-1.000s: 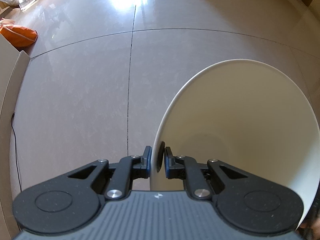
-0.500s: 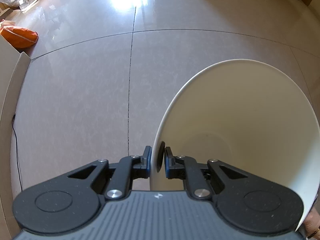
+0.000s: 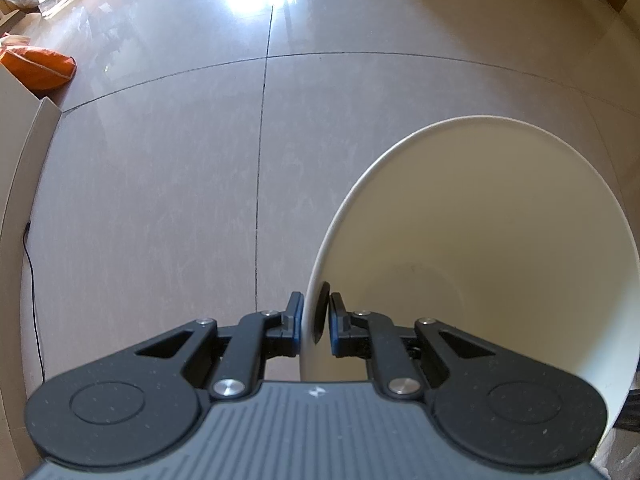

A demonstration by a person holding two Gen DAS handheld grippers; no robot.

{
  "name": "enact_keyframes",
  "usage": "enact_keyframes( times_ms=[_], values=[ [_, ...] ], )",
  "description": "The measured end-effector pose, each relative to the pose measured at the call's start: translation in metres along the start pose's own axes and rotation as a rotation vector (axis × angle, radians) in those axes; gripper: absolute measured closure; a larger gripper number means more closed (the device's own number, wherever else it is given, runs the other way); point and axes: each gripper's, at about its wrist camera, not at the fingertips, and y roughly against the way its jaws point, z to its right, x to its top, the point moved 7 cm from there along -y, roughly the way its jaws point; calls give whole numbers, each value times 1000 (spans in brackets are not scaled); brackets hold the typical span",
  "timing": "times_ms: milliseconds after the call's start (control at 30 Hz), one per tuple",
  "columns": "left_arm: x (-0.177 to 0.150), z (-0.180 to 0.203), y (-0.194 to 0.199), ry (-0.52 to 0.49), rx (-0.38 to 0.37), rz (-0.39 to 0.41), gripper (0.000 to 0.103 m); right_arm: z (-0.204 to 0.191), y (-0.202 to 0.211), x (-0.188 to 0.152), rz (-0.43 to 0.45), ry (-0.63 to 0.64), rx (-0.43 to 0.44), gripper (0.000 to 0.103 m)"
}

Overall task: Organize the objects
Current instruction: 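Grasp the tall printed paper cup with the right tool while the left tool holds the bin rim, then carry the paper cup into the bin and open the right tool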

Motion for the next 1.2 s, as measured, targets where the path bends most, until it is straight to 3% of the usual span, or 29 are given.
enact_keyframes(
  times_ms=[200,300,533,667,800,967,1033,1200],
  values=[
    [2,1,-1,-5,1,-3,92,1,90,24,92,-24,-22,27],
    [2,2,-2,-5,0,-8,92,-12,133,40,154,-23,7,27],
    [3,1,-2,1,-6,-13,92,-86,198,77,289,95,126,27],
    [3,-1,-3,3,-15,-11,93,-126,197,88,319,179,144,27],
    [1,-3,-4,10,-20,-9,93,-141,173,98,333,228,134,27],
    [-1,-6,-6,13,-26,-9,93,-144,148,94,332,280,93,27],
    [-1,-5,-6,8,-25,-9,93,-141,141,92,310,271,89,19],
    [0,-3,-7,0,-19,-13,93,-128,135,83,288,244,80,13]
  ],
)
